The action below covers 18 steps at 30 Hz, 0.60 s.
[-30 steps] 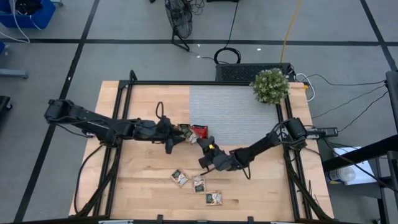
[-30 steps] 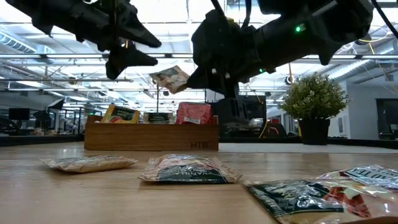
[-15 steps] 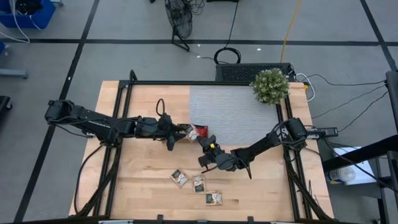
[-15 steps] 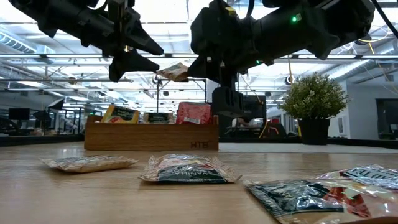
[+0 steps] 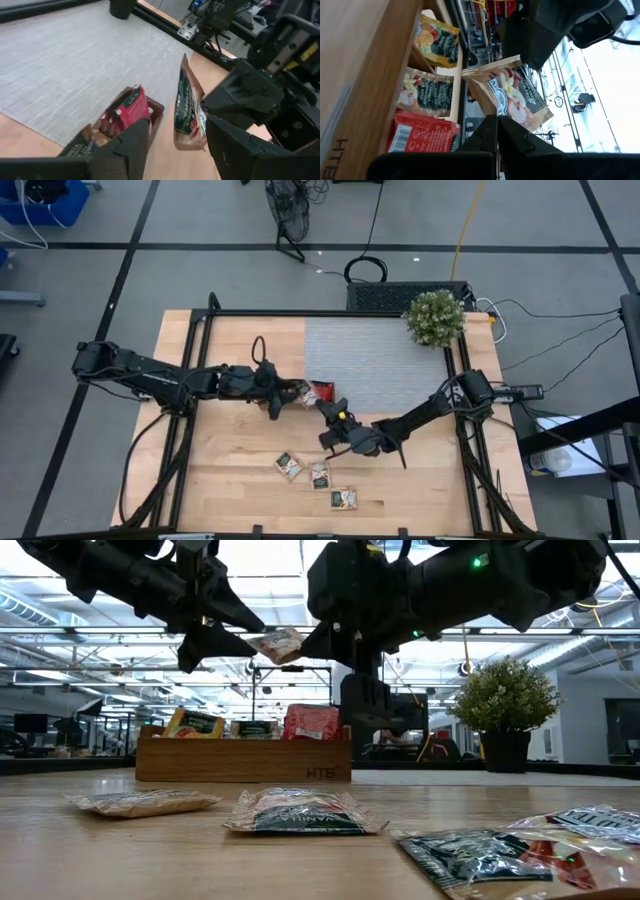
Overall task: Pick & Place Tea
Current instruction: Put the brown tea bag into the middle section of the wooden organizer
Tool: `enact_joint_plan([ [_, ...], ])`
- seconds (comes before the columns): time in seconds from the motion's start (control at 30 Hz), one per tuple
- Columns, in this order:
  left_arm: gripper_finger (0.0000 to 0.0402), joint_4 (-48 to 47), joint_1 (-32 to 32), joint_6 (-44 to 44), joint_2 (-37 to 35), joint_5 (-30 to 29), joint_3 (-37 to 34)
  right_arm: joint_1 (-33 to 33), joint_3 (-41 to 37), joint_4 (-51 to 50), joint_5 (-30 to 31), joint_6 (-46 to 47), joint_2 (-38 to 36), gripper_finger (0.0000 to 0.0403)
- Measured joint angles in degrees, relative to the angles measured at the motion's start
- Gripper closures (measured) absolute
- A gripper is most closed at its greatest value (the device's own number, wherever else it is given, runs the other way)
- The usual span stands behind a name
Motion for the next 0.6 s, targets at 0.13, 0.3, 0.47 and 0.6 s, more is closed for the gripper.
enact_joint_plan([
  [0.13, 0.0207, 0.0, 0.0, -1.4, 0.0, 1.8, 0.0, -0.1, 0.0, 2.7, -0.3, -0.8, 0.0, 0.0403],
  [0.3, 0.0243, 0.2, 0.0, -1.2, 0.0, 2.1, 0.0, -0.1, 0.1, 2.9, -1.8, -0.8, 0.0, 0.0403],
  [0.47, 0.0339, 2.3, 0.3, 1.1, 0.0, 2.6, 0.0, -0.1, 0.1, 2.4, -3.3, 0.4, 0.0, 0.0403],
  [0.6, 0.0391, 3.6, 0.3, 5.0, 0.0, 3.9, 0.0, -0.1, 0.1, 2.4, -3.3, 1.7, 0.0, 0.0403],
])
